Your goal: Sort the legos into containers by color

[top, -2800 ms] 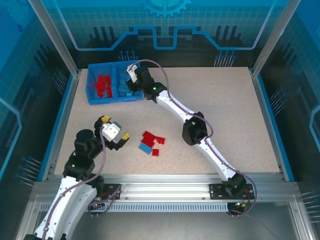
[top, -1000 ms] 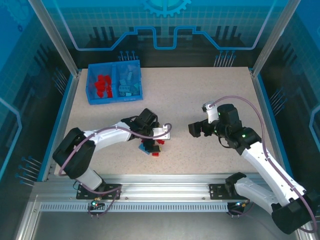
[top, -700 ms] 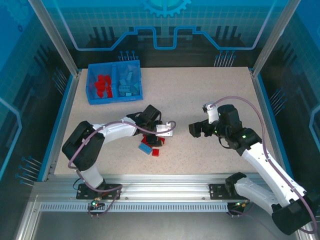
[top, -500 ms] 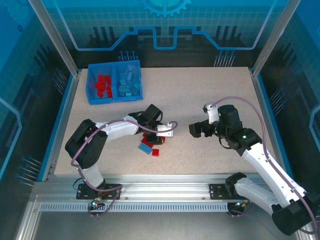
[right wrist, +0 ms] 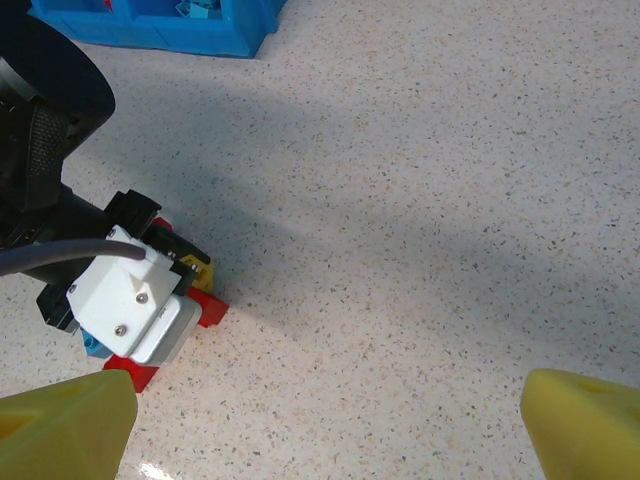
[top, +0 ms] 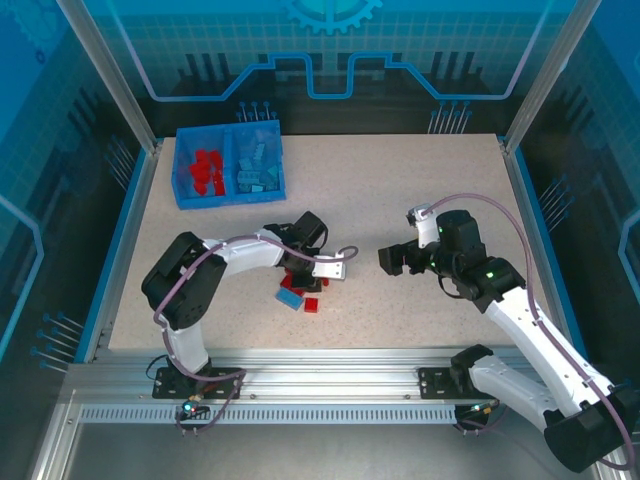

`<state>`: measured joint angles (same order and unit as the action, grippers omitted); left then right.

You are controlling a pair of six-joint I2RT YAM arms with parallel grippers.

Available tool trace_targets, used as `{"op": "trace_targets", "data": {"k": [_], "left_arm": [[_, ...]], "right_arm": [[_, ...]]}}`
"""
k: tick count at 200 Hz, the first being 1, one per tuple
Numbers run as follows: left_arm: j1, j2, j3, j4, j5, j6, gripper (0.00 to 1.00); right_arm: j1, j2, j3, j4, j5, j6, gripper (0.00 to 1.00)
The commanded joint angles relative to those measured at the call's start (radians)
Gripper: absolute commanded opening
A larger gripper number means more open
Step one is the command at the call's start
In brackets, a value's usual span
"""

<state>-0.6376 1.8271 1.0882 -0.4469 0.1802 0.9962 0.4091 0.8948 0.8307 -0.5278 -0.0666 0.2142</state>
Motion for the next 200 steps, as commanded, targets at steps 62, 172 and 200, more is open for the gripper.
{"op": "trace_targets", "data": {"k": [62,172,200], "left_arm": [[0.022,-0.135,-0.025,0.097,0.040,-0.077,0.16],[0.539,-0.320,0.165,0.223,-0.304,-0.983,0.21],[0.705,-0.157,0.343,0.040,-0.233,-1.200,0.21]], "right_arm": [[-0.018,-0.026,-0.025,-0.011,-0.069,0.009,1.00],[-0.018,0.008,-0.022,0.123,-0.225,0.048,1.00],[-0.015,0.019,-0.006,0.121,-0.225,0.052,1.00]]}}
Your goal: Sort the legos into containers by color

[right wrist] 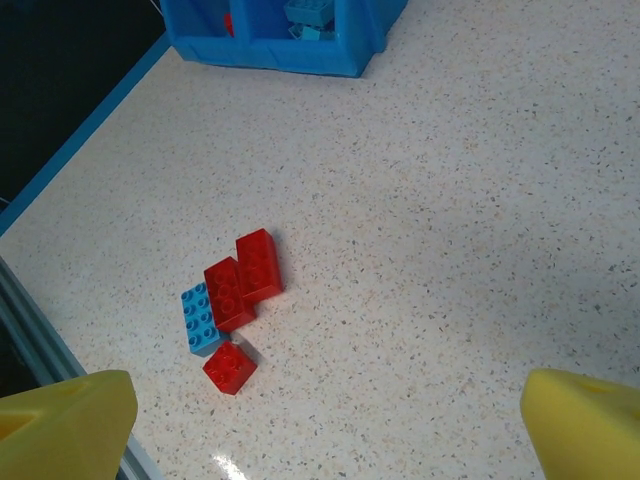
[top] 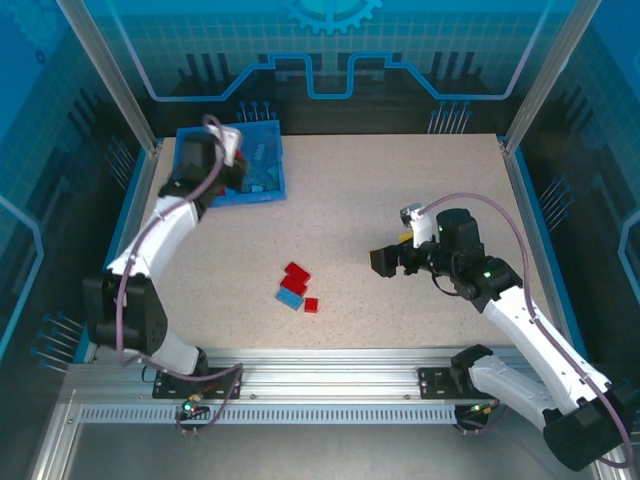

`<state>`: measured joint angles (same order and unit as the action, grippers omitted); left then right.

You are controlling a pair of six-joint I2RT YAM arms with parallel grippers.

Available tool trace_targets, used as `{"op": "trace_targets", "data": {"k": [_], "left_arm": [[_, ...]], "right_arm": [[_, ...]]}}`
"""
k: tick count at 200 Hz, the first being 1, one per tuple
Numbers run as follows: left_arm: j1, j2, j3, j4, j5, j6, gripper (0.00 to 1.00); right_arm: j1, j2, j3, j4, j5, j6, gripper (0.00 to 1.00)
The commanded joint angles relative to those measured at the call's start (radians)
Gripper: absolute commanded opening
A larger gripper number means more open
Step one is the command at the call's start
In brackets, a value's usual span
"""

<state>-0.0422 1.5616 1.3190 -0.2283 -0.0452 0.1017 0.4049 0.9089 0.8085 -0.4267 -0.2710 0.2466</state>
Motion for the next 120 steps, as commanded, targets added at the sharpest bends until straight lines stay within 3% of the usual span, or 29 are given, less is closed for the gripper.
{"op": "trace_targets", "data": {"k": [1,20,51,92,109,120], "left_arm": [[0.115,0.117,0.115,-0.181,-0.003,-0.312,0.21],[0.183,0.235,0.216,-0.224,0.067,-0.421,0.21],[0.200,0.418,0.415,-0.310,0.138,-0.464,0.22],[0.210,0.565,0.567,-0.371,0.133,-0.515,0.28],[0.214,0.576,0.580,-0.368,0.125,-0.521,0.38],[0.214,0.555,0.566,-0.353,0.125,-0.516,0.56]], "right_arm": [[-0.011,0.006,0.016,0.020,-0.020,0.019,1.00],[-0.009,0.006,0.023,0.012,-0.018,0.022,1.00],[-0.006,-0.014,0.022,-0.004,-0.002,0.034,1.00],[-0.005,-0.053,0.014,-0.025,0.022,0.043,1.00],[-0.004,-0.063,0.018,-0.033,0.028,0.043,1.00],[-0.005,-0.064,0.023,-0.033,0.030,0.042,1.00]]}}
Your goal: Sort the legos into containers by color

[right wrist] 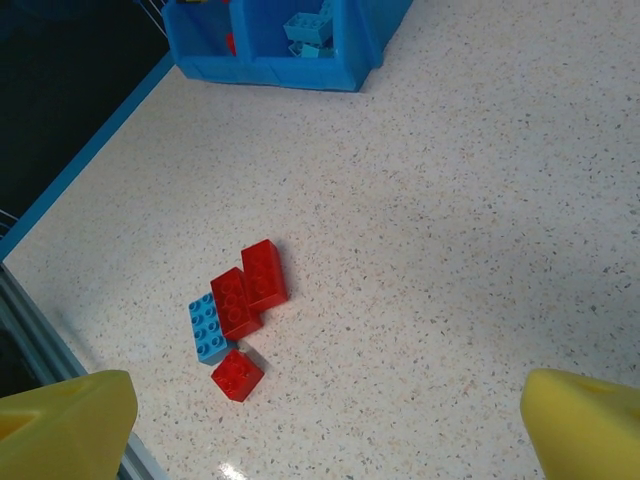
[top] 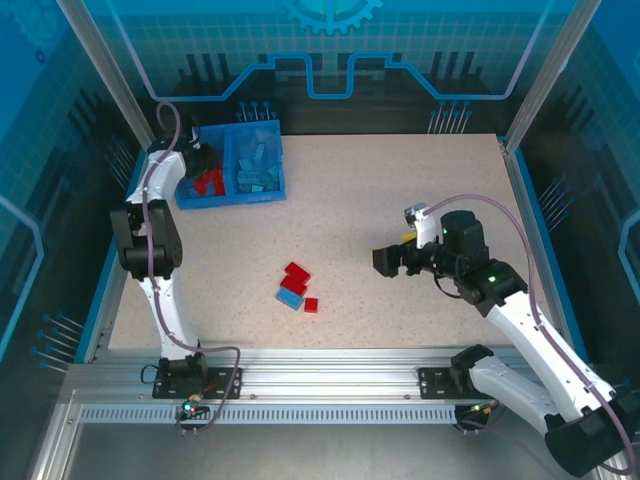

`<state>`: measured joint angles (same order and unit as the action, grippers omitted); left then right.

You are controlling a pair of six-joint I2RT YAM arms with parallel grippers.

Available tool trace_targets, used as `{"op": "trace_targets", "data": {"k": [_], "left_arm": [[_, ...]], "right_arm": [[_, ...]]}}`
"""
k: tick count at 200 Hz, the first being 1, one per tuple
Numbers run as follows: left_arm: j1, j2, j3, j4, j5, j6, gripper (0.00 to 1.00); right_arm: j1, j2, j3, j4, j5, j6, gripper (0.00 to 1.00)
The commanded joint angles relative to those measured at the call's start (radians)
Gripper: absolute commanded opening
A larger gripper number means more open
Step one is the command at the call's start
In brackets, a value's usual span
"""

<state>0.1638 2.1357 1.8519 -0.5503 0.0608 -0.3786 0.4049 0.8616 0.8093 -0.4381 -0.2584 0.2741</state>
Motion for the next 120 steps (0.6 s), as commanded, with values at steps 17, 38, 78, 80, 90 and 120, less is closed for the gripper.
{"op": "trace_targets", "data": {"k": [17,38,78,80,90,120], "left_arm": [[0.008,-0.074,-0.014,0.009,0.013,-0.036,0.59],[0.007,-0.184,-0.080,0.031,0.031,-0.040,0.60],[-0.058,-0.512,-0.355,0.081,0.081,-0.032,0.60],[-0.066,-0.528,-0.367,0.076,0.080,-0.029,0.60],[-0.121,-0.597,-0.423,0.055,0.061,-0.001,0.60],[-0.343,-0.702,-0.560,-0.034,0.058,0.203,0.60]], "right_arm": [[-0.005,-0.008,0.026,-0.010,0.018,0.016,1.00],[-0.003,0.022,0.037,0.005,0.004,0.017,1.00],[0.002,0.092,0.052,0.047,-0.012,0.028,1.00],[0.003,0.095,0.052,0.050,-0.013,0.028,1.00],[0.004,0.117,0.055,0.067,-0.020,0.031,1.00],[0.013,0.204,0.065,0.095,-0.057,0.026,1.00]]}}
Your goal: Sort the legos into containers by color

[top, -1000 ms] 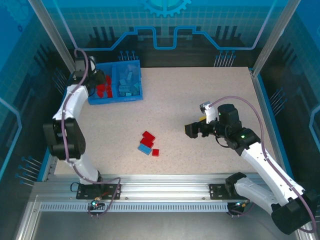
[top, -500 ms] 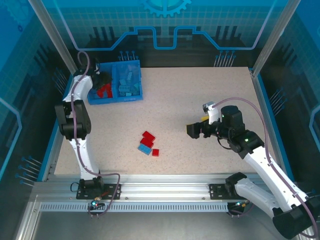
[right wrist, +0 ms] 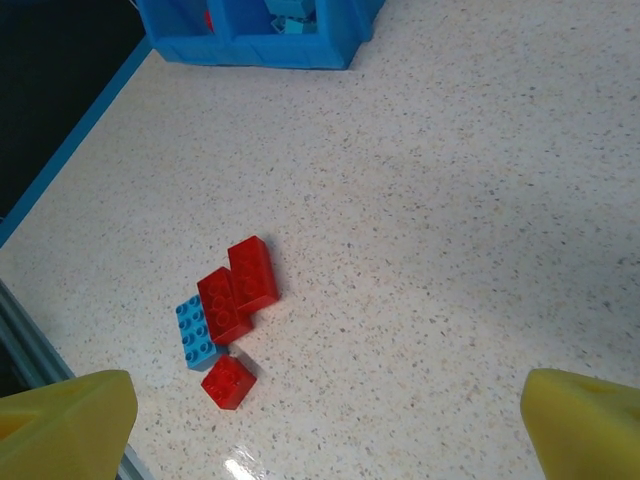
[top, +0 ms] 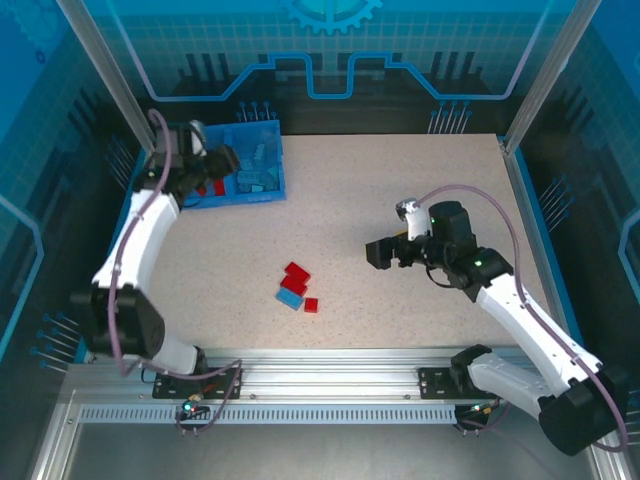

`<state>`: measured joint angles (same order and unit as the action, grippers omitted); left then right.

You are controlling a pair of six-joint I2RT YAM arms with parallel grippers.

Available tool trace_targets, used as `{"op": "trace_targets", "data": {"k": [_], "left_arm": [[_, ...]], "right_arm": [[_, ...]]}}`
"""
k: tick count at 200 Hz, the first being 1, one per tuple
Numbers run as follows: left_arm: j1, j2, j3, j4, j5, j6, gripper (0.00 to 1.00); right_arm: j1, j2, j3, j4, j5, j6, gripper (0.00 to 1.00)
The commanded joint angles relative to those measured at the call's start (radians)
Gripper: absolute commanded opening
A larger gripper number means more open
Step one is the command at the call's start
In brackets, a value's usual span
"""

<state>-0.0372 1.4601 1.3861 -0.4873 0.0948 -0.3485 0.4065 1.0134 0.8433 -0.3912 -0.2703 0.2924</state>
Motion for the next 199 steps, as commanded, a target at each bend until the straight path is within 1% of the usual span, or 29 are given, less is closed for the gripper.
{"op": "trace_targets", "data": {"k": [1,11,20,34,53,70,73,89,105,120,142,163,182,199], "left_arm": [[-0.149,-0.027,-0.096,-0.103,0.024,0.179,0.60],[-0.211,-0.021,-0.111,-0.171,0.024,0.224,0.61],[-0.256,-0.009,-0.122,-0.225,0.014,0.226,0.61],[-0.324,0.002,-0.169,-0.248,0.016,0.231,0.64],[-0.413,0.012,-0.270,-0.195,0.013,0.301,0.81],[-0.473,0.048,-0.307,-0.173,0.014,0.342,0.97],[-0.482,0.058,-0.306,-0.173,0.014,0.347,0.99],[-0.526,0.118,-0.296,-0.173,-0.001,0.368,0.99],[-0.559,0.194,-0.272,-0.177,-0.070,0.390,0.99],[-0.579,0.265,-0.241,-0.187,-0.130,0.408,0.99],[-0.590,0.348,-0.208,-0.193,-0.175,0.420,0.99],[-0.593,0.383,-0.201,-0.175,-0.223,0.425,0.97],[-0.593,0.395,-0.197,-0.165,-0.268,0.424,0.92],[-0.593,0.395,-0.205,-0.156,-0.275,0.427,0.91]], "right_arm": [[0.012,0.056,0.046,0.048,-0.047,0.007,1.00],[0.016,0.082,0.073,0.045,-0.056,0.000,1.00],[0.022,0.103,0.083,0.039,-0.060,-0.005,1.00],[0.027,0.122,0.093,0.032,-0.064,-0.010,1.00],[0.031,0.126,0.096,0.025,-0.058,-0.016,1.00],[0.033,0.118,0.094,0.008,-0.046,-0.024,1.00],[0.033,0.115,0.094,0.006,-0.045,-0.024,1.00],[0.032,0.102,0.086,-0.004,-0.041,-0.025,1.00],[0.032,0.093,0.085,-0.012,-0.037,-0.027,1.00],[0.034,0.085,0.086,-0.018,-0.034,-0.028,1.00],[0.035,0.074,0.088,-0.030,-0.024,-0.028,1.00],[0.033,0.065,0.083,-0.038,-0.015,-0.031,1.00],[0.034,0.062,0.082,-0.043,-0.012,-0.032,1.00],[0.034,0.060,0.080,-0.041,-0.012,-0.029,1.00]]}}
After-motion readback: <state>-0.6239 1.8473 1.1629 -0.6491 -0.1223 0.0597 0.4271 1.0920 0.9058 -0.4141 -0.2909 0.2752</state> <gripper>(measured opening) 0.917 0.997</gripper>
